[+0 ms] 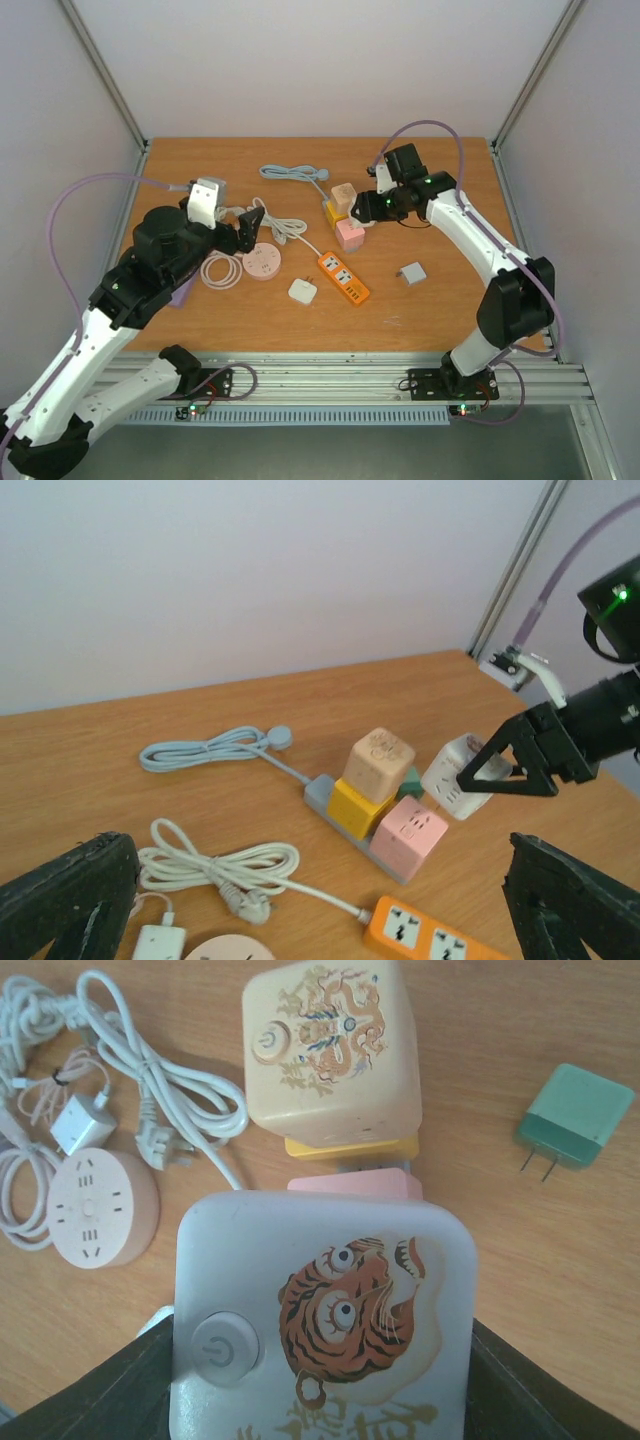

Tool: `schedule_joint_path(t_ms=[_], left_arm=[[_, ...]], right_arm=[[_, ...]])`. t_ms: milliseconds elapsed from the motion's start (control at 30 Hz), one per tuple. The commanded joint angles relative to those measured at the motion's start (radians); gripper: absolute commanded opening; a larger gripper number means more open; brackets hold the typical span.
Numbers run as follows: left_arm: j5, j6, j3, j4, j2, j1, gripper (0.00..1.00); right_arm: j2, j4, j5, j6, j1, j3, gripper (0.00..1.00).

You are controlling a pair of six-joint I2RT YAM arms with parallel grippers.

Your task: Insert the plug

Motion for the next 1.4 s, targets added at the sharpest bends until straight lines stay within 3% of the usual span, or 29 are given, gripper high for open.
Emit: schedule_joint_path(t_ms=[0, 1100, 1367], left_arm=[[-0.031, 0.146, -0.055, 0.007, 0.013, 0.005, 0.99], [-0.034, 0.16, -0.113, 0.05, 0.034, 0.039, 0.99], [-0.032, 0.158, -0.114, 0.049, 0.039, 0.044, 0.99]], right_arm=[[0.031, 0.053, -0.032, -0.061, -0.004, 0.019, 0.38], [0.161, 0.023, -0.021, -0.096, -0.004, 0.047, 0.38], [0.183, 0.036, 0.008, -0.036, -0.004, 0.038, 0.37]])
